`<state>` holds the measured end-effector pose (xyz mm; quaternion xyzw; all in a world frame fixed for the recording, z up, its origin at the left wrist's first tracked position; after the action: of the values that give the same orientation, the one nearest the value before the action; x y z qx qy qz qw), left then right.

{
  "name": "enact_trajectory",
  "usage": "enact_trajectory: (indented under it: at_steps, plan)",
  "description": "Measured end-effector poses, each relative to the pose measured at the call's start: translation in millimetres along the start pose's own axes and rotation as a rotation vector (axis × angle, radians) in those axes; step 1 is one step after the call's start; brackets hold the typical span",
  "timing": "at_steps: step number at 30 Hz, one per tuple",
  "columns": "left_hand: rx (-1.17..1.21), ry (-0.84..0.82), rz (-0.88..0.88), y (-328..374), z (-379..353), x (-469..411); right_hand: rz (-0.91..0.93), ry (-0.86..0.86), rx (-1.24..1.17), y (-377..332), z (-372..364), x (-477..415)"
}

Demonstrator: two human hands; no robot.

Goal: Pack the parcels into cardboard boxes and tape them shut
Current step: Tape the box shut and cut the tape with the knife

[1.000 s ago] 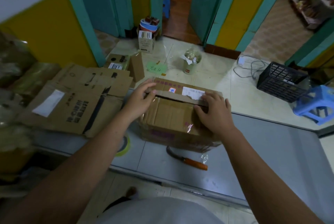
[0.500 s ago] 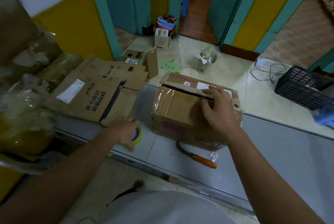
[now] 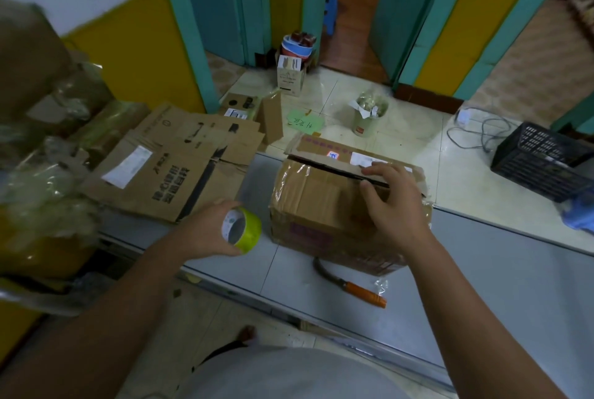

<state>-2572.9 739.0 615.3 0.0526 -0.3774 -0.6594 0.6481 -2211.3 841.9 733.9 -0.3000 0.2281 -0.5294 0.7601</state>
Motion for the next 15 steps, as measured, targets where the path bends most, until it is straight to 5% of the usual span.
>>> enact_trajectory:
  at_steps: [5, 12, 15]
  plan:
    - [0.004, 0.151, -0.151, 56, 68, 66, 0.111, -0.051, -0.066, -43, 3, 9]
    - [-0.121, 0.241, -0.401, 168, 121, 80, 0.391, -0.371, -0.114, -130, 3, 19]
    - [-0.147, 0.277, -0.471, 198, 127, 73, 0.441, -0.323, -0.130, -138, 13, 16]
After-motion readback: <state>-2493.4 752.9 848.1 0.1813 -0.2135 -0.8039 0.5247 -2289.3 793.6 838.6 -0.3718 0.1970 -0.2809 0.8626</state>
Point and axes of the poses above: each hand's wrist, its own x-axis away from the middle knuckle, its own z-axis out of the back of the hand, y = z × x, the point moved 4 cm from there along -x, towards the middle knuckle, and after that the axes turned 10 degrees about -y, right-handed, at the moved point
